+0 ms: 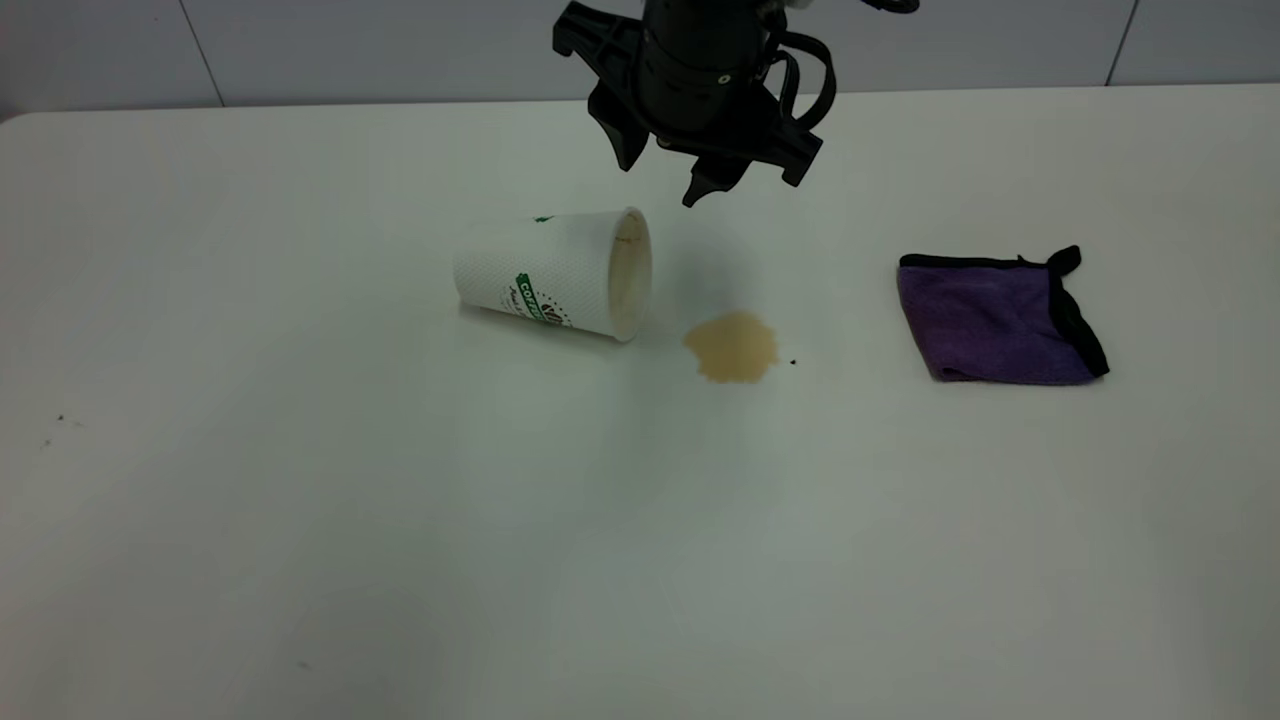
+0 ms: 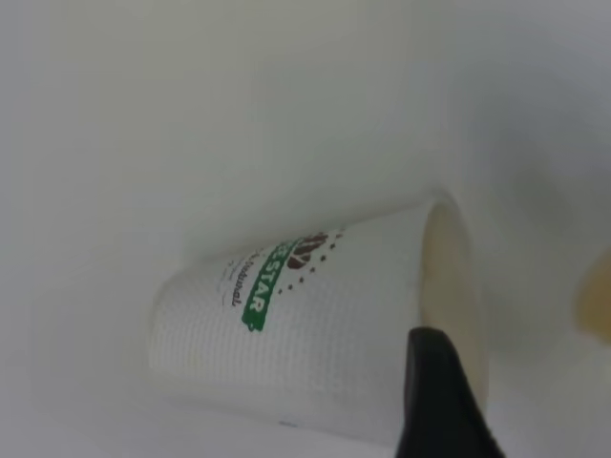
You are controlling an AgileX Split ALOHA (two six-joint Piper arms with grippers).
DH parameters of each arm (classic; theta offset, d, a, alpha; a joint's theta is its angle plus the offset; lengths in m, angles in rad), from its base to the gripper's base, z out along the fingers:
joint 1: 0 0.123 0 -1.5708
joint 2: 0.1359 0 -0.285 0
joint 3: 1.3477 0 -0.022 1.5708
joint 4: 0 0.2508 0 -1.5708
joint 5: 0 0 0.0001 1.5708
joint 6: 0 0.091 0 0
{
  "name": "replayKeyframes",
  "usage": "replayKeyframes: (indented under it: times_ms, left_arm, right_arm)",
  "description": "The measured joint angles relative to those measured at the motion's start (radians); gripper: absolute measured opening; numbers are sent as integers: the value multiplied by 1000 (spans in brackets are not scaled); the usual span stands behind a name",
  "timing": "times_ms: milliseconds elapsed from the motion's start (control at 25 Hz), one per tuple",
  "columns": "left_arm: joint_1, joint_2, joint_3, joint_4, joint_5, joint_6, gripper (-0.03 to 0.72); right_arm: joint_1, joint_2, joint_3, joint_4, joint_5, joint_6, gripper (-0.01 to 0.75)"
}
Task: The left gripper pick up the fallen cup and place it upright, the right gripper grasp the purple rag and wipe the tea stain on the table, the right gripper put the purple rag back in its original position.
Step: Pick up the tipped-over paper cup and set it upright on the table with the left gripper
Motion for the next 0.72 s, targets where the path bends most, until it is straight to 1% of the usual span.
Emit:
replayKeyframes:
  times_ms: [120,240,720]
  left_arm:
    - [0,85,-97,60,64,-41,470]
    - [0,136,-147,99,103,-53,470]
    - [0,199,-164,194,116,-110,470]
  right_arm:
    - [0,0,0,0,0,0,444]
    - [0,0,0,0,0,0,444]
    - [0,0,0,0,0,0,444]
